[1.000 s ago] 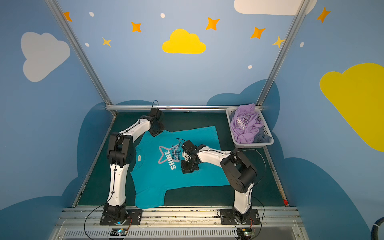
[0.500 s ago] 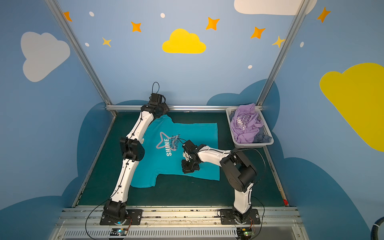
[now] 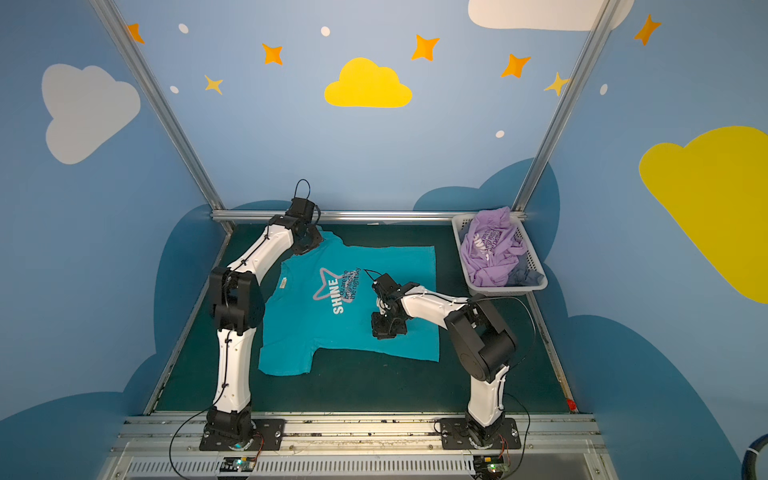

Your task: Fold and stack the t-shirts

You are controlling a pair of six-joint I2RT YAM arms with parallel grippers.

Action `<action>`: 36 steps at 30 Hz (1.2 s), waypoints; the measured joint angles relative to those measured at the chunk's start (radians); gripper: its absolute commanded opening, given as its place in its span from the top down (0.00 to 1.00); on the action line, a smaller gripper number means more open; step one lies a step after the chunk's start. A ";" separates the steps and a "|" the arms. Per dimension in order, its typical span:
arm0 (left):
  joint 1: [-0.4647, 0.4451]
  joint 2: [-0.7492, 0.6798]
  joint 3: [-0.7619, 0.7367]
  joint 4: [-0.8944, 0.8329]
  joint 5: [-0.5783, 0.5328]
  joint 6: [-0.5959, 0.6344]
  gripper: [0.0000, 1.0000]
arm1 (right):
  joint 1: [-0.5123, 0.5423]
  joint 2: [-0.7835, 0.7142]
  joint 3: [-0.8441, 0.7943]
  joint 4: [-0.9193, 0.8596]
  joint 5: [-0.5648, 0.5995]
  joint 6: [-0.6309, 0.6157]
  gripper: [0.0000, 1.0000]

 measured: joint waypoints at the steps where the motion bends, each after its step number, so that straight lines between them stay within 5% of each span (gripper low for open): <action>1: 0.000 -0.021 -0.057 0.016 -0.004 -0.005 0.81 | -0.003 0.001 -0.002 -0.002 0.007 0.003 1.00; 10: 0.016 -0.073 -0.390 0.144 0.011 -0.082 0.82 | -0.013 -0.090 -0.154 0.061 0.016 0.043 1.00; 27: -0.002 -0.546 -1.088 0.348 -0.045 -0.166 0.81 | -0.013 -0.354 -0.430 0.050 0.036 0.120 1.00; 36: -0.042 -0.719 -1.143 0.217 -0.045 -0.180 0.76 | -0.013 -0.561 -0.485 -0.172 0.132 0.146 1.00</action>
